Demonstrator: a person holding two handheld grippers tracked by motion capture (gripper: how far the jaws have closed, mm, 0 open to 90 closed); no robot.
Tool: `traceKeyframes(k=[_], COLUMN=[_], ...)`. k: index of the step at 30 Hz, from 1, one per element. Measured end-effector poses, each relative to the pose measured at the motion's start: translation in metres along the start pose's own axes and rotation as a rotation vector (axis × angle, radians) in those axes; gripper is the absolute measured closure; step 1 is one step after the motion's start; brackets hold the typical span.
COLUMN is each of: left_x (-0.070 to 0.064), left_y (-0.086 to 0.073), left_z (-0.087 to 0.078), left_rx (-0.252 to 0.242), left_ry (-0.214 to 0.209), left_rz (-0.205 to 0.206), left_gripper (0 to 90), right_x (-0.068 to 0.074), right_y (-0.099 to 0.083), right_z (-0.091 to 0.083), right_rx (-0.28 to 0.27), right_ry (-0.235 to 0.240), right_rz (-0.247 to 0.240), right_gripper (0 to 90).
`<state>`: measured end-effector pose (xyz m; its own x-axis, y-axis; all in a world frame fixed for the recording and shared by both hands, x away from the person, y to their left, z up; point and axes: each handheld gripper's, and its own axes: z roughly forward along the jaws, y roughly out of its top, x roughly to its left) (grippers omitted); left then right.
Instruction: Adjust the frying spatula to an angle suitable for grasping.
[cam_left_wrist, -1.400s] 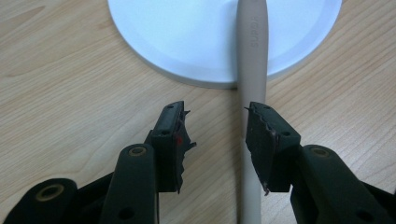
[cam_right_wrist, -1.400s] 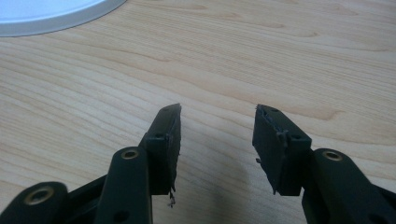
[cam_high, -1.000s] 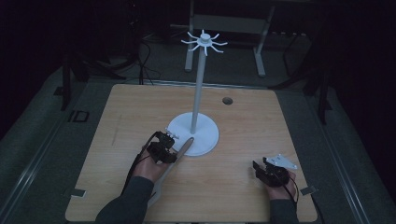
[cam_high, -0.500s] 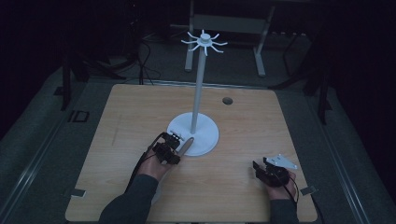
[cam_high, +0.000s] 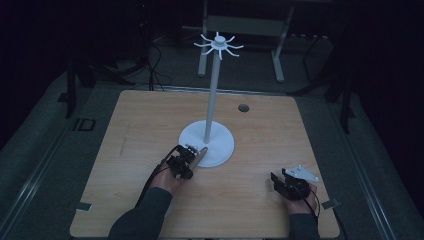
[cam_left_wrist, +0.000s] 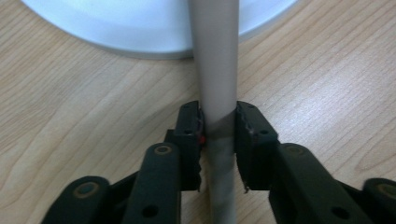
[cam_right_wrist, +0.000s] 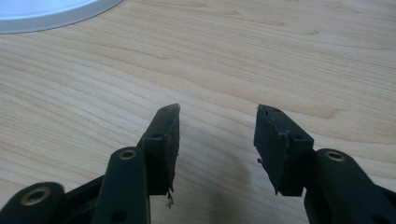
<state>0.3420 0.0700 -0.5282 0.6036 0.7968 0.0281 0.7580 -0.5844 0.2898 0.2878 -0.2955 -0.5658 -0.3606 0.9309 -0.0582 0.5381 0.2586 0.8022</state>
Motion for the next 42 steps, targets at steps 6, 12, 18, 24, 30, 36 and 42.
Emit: traceKeyframes(k=[6,12,18,24,30,36,42], left_x=[0.001,0.004,0.006,0.007,0.008,0.007,0.003], left_y=[0.001,0.004,0.006,0.008,0.007,0.004,0.001], left_z=[-0.001,-0.001,0.002,0.006,0.006,0.003,-0.011], left_rx=[0.001,-0.011,-0.016,-0.007,-0.009,-0.034,-0.103], left_ry=[0.0,0.011,0.006,-0.003,-0.008,-0.003,0.021], left_rz=[-0.007,-0.015,-0.026,-0.028,-0.035,-0.049,-0.052], left_gripper=[74.3,74.3,73.6,72.8,74.3,74.8,74.9], right_x=[0.0,0.001,0.001,0.001,0.001,0.0,0.0], right_y=[0.0,0.0,0.0,0.0,-0.001,-0.001,-0.001], right_z=[0.0,0.001,0.001,0.001,0.001,0.001,0.002], right_rx=[0.002,0.005,0.006,0.007,0.01,0.007,0.011], right_ry=[0.001,0.001,0.003,0.004,0.005,0.003,0.002], right_rz=[0.0,-0.003,-0.004,-0.003,-0.002,-0.001,-0.006], right_gripper=[50.0,49.9,49.8,49.7,49.7,49.7,49.7])
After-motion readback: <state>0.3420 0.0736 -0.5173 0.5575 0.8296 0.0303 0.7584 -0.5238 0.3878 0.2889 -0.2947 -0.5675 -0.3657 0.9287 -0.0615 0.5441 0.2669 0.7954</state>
